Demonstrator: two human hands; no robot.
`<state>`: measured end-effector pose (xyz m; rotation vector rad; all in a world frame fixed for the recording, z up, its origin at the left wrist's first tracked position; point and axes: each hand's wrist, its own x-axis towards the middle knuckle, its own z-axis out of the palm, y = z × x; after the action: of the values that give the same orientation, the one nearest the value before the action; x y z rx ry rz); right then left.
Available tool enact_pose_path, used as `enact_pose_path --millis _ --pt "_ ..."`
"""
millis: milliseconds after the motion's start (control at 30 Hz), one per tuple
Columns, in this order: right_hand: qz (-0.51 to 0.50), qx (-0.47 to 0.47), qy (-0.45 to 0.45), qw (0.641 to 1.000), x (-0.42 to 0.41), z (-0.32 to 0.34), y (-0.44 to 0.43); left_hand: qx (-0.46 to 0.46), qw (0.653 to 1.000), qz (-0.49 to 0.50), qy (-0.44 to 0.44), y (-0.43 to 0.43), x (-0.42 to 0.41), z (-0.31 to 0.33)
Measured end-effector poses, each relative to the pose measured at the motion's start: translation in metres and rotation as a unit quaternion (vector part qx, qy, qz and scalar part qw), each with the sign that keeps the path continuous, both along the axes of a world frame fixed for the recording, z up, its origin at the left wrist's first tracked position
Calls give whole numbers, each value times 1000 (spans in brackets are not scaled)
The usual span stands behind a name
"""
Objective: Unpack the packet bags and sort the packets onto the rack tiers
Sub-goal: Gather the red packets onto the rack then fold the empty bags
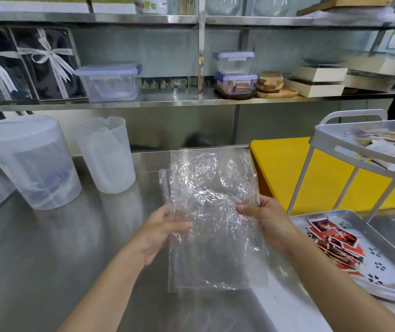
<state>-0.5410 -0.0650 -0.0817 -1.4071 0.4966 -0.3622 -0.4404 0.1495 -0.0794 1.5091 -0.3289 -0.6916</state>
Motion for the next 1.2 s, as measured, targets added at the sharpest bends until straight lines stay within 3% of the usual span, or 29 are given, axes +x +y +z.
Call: enact_pose_path --millis 100,267,533,700,800,1000,1100,1200 --pt "25 13 5 1000 -3 -3 1 -22 997 71 -17 -2 -4 -2" --pt "104 -15 63 993 -15 -5 0 -45 994 99 -27 4 -1 1" --pt "100 48 43 993 -26 -21 -11 59 996 17 -65 11 -4 -3" --pt "77 132 25 988 -26 -33 -21 31 997 24 -59 13 -6 -8" --pt "90 166 12 982 -26 -39 -22 -21 999 27 -17 13 -4 -12" --pt "86 100 15 991 -26 -40 -22 -49 998 28 10 11 -3 -15" --pt "81 47 18 995 -25 -35 -24 -85 986 -2 141 17 2 -16" --pt "70 -7 36 997 -25 -32 -25 -20 971 -91 220 25 7 -29"
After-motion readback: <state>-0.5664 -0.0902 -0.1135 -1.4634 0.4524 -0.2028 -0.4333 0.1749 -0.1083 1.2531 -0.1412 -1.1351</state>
